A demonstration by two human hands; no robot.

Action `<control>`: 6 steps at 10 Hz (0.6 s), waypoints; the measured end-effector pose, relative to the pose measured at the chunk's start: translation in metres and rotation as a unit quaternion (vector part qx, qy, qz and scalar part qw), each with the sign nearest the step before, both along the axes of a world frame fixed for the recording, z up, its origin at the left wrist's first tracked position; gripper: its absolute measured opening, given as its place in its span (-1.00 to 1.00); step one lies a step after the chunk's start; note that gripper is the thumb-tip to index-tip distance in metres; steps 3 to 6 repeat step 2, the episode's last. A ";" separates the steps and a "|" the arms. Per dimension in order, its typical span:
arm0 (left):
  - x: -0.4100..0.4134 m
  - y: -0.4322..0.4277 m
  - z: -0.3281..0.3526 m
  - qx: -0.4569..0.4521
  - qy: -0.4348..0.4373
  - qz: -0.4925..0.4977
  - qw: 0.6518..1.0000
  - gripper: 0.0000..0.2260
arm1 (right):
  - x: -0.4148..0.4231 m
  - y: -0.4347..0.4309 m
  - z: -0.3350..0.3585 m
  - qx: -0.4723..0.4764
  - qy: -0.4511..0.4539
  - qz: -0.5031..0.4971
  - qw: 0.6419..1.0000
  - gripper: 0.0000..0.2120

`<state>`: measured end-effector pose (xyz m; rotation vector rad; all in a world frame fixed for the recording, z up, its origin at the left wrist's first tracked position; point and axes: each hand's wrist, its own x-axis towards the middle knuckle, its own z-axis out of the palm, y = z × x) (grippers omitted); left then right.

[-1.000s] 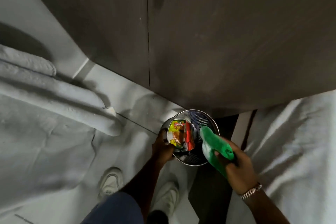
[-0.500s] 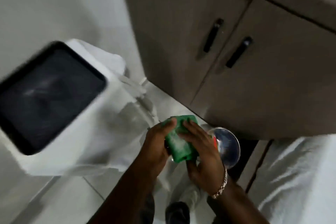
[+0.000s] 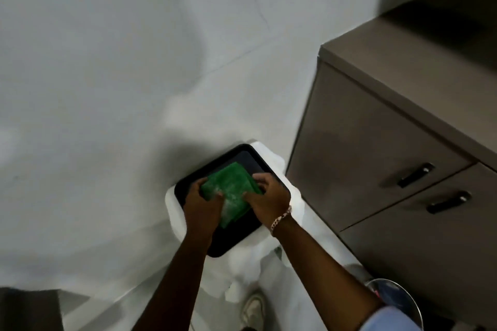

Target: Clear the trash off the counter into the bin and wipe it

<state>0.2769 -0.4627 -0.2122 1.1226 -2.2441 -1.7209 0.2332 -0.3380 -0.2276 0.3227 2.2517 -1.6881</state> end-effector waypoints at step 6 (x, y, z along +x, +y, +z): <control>-0.021 0.003 0.015 -0.110 -0.041 -0.107 0.987 -0.40 | -0.003 0.003 0.008 0.089 0.032 0.011 0.996 -0.62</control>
